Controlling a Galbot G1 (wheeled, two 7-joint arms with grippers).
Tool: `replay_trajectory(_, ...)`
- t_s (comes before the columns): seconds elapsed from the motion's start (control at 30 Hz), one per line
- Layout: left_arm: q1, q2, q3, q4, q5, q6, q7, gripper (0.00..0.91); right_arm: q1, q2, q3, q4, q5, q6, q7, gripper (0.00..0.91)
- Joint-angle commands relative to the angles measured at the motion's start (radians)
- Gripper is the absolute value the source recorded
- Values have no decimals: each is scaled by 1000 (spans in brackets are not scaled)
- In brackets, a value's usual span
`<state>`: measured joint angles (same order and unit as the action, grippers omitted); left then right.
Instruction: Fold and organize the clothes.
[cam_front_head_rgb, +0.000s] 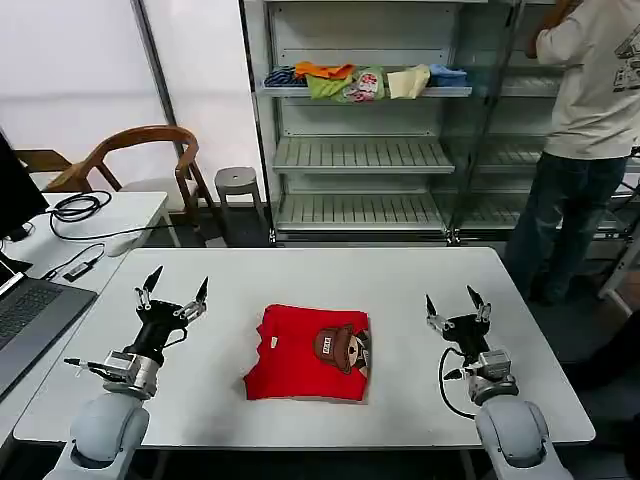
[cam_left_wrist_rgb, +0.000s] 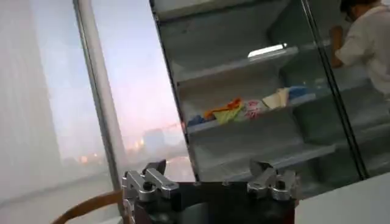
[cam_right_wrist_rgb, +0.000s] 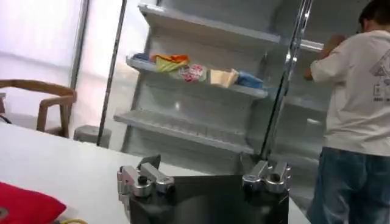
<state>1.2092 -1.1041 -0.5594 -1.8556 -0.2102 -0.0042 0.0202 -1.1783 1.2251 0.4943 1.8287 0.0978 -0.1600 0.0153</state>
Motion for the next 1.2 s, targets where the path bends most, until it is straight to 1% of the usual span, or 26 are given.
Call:
replay_trajectory(0.03,0,-4,0,1,3,3,1,907,5,1,-2,-6,1,0,3,907)
replay_trajectory(0.67,0,-9,4,10,4,8,4,907,29,-11,-14,-16,3,3,2,907)
replay_trajectory(0.77,0,-11,5,10,4,10,4,907,28,-14,-15,-6,-3,-32,3,907)
replay_trajectory(0.8,0,-11,5,10,4,10,4,907,26,-17,-17,-1,-3,-36,-7,907)
replay_trajectory(1.0,3,-4,7,16,7,5,6,907,35,-16,-20,-8,-13,-21,-13,907)
replay_trajectory(1.2,-3,-2,1,23,6,5,6,907,35,-13,-19,-14,-13,-22,-11,907)
